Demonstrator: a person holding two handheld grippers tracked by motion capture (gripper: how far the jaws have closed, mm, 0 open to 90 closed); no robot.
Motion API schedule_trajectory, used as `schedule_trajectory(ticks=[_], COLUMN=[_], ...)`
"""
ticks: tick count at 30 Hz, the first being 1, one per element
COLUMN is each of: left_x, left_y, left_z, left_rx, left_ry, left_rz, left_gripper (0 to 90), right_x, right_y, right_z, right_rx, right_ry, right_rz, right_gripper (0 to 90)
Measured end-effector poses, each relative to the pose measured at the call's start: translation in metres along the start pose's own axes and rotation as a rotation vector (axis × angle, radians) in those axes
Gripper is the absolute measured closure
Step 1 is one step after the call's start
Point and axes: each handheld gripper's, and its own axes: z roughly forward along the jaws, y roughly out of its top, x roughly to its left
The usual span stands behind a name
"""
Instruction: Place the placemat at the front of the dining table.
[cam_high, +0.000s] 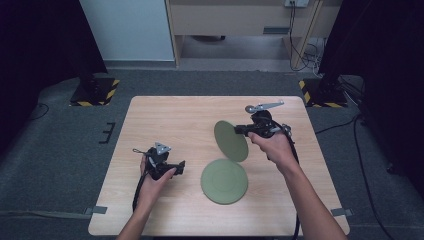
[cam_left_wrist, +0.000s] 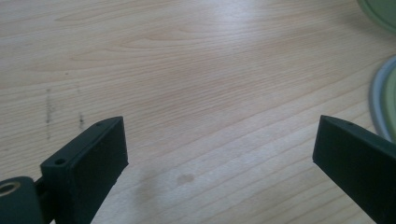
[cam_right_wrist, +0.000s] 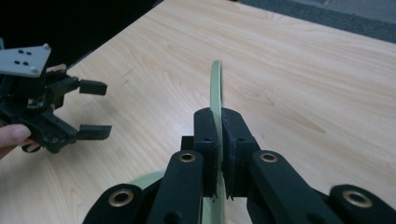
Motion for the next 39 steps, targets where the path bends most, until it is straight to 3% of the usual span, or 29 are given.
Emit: schedule_trajectory(ticks=[12, 23, 25, 30, 34, 39], left_x=[0.028, 0.036, 0.038, 0.04, 0.038, 0.038], left_y=[-0.006, -0.01, -0.011, -0.012, -0.017, -0.018], left_z=[0.002, 0.009, 0.011, 0.012, 0.014, 0.015], left_rx=[0.02, 0.064, 0.071, 0.073, 0.053, 0.044], left_ry=[0.04, 0.059, 0.074, 0.072, 0.1, 0.099], left_rz=[-0.066, -0.083, -0.101, -0.099, -0.053, -0.058], left_gripper=[2.6, 2.7, 3.1, 3.6, 3.0, 1.0], right_x=[-0.007, -0.013, -0.014, -0.016, -0.014, -0.01], right_y=[0.032, 0.049, 0.05, 0.054, 0.057, 0.062], right_z=[0.015, 0.033, 0.036, 0.046, 0.054, 0.059], right_rx=[-0.063, -0.073, -0.074, -0.074, -0.074, -0.081], right_ry=[-0.06, -0.102, -0.104, -0.107, -0.106, -0.113], right_rz=[0.031, 0.038, 0.044, 0.049, 0.048, 0.045], right_gripper=[86.1, 86.1, 86.1, 86.1, 86.1, 86.1])
